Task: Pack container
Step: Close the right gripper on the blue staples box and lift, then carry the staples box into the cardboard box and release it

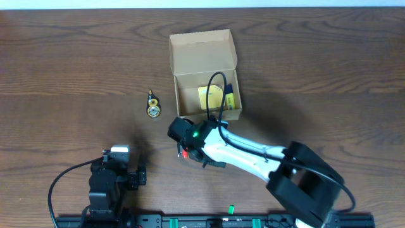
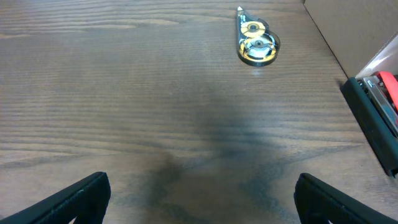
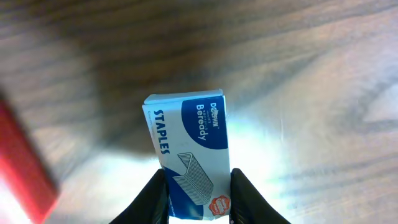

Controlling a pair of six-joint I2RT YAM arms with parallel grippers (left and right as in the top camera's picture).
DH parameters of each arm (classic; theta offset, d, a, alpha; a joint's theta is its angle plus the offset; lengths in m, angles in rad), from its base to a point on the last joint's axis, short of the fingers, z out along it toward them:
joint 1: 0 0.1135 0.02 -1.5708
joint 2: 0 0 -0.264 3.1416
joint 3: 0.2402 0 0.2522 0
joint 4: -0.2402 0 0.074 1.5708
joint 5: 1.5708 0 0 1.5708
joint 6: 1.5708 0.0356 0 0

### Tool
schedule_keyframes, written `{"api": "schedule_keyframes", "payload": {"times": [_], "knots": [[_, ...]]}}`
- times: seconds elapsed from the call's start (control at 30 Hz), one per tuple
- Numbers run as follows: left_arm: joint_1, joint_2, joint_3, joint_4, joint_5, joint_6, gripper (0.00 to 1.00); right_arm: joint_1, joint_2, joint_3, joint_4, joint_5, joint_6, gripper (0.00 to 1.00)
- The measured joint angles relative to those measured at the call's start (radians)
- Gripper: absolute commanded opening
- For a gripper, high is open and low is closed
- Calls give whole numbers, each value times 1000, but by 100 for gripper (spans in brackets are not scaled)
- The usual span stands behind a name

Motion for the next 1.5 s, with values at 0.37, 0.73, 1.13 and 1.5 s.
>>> {"api": "schedule_keyframes", "payload": {"times": [0.37,0.73,1.13,1.5], "knots": [[0,0,0,0,0,0,95,21,-198,0,-31,31,-6,12],[0,0,0,0,0,0,95,14,-307,7,61,164,-114,16],[0,0,0,0,0,0,95,-206,-302,12,261,241,-304,16],[0,0,0,0,0,0,95,-279,-159,13,382,224,-432,18]]}}
